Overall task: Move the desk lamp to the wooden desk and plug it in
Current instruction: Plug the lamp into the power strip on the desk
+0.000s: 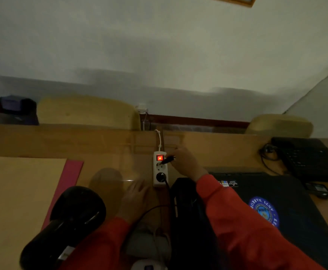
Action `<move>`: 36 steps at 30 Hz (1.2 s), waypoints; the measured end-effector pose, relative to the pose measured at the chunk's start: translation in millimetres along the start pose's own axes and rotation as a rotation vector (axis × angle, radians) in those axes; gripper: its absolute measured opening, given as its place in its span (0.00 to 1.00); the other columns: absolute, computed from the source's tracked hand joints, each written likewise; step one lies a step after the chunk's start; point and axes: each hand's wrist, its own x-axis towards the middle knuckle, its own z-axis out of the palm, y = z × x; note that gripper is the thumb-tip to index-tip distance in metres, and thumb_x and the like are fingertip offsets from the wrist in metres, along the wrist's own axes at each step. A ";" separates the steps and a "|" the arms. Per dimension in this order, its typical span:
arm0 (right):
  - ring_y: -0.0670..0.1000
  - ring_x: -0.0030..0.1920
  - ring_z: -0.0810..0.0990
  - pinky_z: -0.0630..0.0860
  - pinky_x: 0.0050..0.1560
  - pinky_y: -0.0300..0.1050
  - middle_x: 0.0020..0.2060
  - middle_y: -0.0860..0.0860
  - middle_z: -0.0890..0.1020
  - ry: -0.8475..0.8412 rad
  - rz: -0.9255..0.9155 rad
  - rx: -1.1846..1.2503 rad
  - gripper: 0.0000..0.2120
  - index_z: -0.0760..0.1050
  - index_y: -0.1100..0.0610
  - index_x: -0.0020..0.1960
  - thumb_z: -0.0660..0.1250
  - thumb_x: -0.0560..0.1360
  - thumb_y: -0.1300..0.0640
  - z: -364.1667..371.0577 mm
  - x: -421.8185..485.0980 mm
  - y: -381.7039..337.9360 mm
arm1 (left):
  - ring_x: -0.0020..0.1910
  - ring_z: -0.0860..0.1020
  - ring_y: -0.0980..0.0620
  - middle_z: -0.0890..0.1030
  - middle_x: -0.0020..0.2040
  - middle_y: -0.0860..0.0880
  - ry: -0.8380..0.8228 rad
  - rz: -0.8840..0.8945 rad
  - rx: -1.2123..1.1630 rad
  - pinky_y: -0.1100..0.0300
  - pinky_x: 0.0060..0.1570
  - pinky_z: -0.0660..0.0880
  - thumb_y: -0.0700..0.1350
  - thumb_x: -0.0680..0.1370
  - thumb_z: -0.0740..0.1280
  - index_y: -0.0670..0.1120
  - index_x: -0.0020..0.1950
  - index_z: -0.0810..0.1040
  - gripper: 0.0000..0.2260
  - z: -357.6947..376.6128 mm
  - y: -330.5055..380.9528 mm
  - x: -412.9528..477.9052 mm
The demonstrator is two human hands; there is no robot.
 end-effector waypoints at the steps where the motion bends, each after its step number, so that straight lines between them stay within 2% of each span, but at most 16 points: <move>1: 0.59 0.54 0.79 0.75 0.52 0.46 0.57 0.61 0.77 -0.052 -0.013 -0.061 0.15 0.78 0.58 0.60 0.62 0.76 0.66 5.9 7.2 0.7 | 0.72 0.65 0.39 0.68 0.72 0.38 -0.039 -0.001 0.016 0.49 0.69 0.67 0.39 0.76 0.63 0.43 0.68 0.72 0.20 3.9 -2.2 1.8; 3: 0.58 0.55 0.79 0.75 0.53 0.46 0.58 0.60 0.77 -0.130 -0.048 -0.156 0.14 0.78 0.56 0.61 0.62 0.77 0.64 14.3 18.0 0.4 | 0.76 0.56 0.39 0.60 0.76 0.39 -0.106 -0.040 0.008 0.49 0.72 0.63 0.39 0.76 0.62 0.44 0.71 0.68 0.22 11.5 -8.0 2.5; 5: 0.57 0.55 0.79 0.77 0.55 0.49 0.59 0.58 0.76 -0.177 -0.076 -0.274 0.13 0.78 0.55 0.61 0.61 0.78 0.62 22.9 26.2 3.1 | 0.77 0.51 0.40 0.55 0.77 0.41 -0.127 -0.074 -0.018 0.48 0.72 0.63 0.40 0.76 0.63 0.44 0.72 0.66 0.24 19.2 -13.9 1.3; 9: 0.60 0.61 0.75 0.74 0.61 0.52 0.62 0.60 0.75 -0.215 -0.170 -0.513 0.14 0.76 0.56 0.63 0.61 0.79 0.61 35.3 34.7 10.1 | 0.77 0.52 0.42 0.57 0.78 0.43 -0.120 -0.093 -0.034 0.48 0.72 0.63 0.41 0.75 0.63 0.46 0.72 0.66 0.24 27.5 -18.2 -2.7; 13: 0.64 0.64 0.73 0.70 0.64 0.56 0.64 0.64 0.73 -0.306 -0.267 -0.567 0.16 0.73 0.62 0.65 0.59 0.78 0.65 38.9 41.1 8.1 | 0.76 0.55 0.40 0.60 0.77 0.43 -0.089 -0.116 -0.022 0.46 0.71 0.64 0.42 0.73 0.65 0.47 0.71 0.68 0.25 30.9 -16.7 -4.3; 15: 0.62 0.63 0.74 0.71 0.64 0.55 0.64 0.63 0.74 -0.289 -0.264 -0.553 0.16 0.72 0.61 0.65 0.60 0.78 0.63 44.7 43.6 11.4 | 0.76 0.57 0.39 0.61 0.76 0.42 -0.062 -0.114 -0.035 0.45 0.70 0.64 0.41 0.73 0.67 0.46 0.70 0.68 0.25 33.0 -15.4 -5.6; 18: 0.60 0.57 0.78 0.76 0.58 0.54 0.61 0.58 0.74 -0.291 -0.241 -0.581 0.14 0.75 0.61 0.62 0.59 0.78 0.64 44.4 46.8 8.5 | 0.77 0.51 0.41 0.57 0.78 0.44 -0.078 -0.132 -0.048 0.47 0.73 0.59 0.42 0.75 0.64 0.47 0.72 0.65 0.25 34.5 -13.7 -6.0; 21: 0.59 0.52 0.79 0.78 0.53 0.54 0.58 0.58 0.74 -0.286 -0.231 -0.569 0.12 0.75 0.62 0.60 0.59 0.78 0.64 40.0 52.1 7.6 | 0.77 0.49 0.43 0.55 0.78 0.45 -0.079 -0.130 -0.067 0.47 0.74 0.58 0.42 0.75 0.63 0.47 0.73 0.64 0.26 34.0 -14.2 -6.2; 27: 0.60 0.51 0.80 0.80 0.50 0.55 0.57 0.58 0.75 -0.286 -0.268 -0.627 0.11 0.75 0.64 0.59 0.61 0.78 0.65 39.5 57.7 4.8 | 0.78 0.46 0.46 0.51 0.79 0.46 -0.090 -0.134 -0.114 0.51 0.75 0.58 0.42 0.76 0.61 0.48 0.74 0.61 0.25 34.8 -16.3 -7.7; 36: 0.58 0.54 0.79 0.79 0.53 0.54 0.60 0.57 0.74 -0.352 -0.290 -0.695 0.14 0.74 0.57 0.63 0.62 0.78 0.62 37.2 61.3 3.5 | 0.78 0.45 0.46 0.50 0.79 0.47 -0.087 -0.134 -0.097 0.52 0.75 0.56 0.42 0.76 0.61 0.49 0.74 0.60 0.26 35.4 -15.5 -7.4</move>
